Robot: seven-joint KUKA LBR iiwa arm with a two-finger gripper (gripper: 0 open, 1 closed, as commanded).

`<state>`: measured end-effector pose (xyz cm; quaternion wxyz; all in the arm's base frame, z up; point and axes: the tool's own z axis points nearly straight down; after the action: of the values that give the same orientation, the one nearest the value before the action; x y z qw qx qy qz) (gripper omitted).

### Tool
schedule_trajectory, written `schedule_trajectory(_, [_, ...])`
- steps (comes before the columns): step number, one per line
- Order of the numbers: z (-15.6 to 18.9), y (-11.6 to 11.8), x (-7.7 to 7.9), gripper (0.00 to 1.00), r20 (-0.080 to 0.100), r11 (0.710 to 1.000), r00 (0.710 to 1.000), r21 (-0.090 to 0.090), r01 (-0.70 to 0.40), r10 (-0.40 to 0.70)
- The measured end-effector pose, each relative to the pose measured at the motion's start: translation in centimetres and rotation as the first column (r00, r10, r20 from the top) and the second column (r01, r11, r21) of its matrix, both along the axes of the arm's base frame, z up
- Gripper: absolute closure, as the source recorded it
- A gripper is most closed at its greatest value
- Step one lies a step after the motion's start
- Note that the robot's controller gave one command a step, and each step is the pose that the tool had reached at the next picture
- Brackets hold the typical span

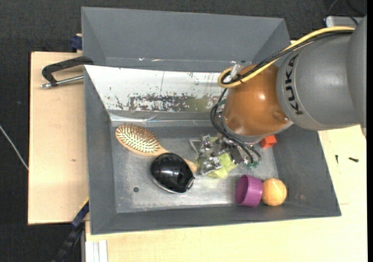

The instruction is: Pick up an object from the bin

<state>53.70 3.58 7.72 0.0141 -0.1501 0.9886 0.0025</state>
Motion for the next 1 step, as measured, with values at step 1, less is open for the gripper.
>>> schedule_trajectory(1, [0.50,-0.01,-0.14,1.00,-0.008,1.000,1.000,-0.002,0.000,0.000])
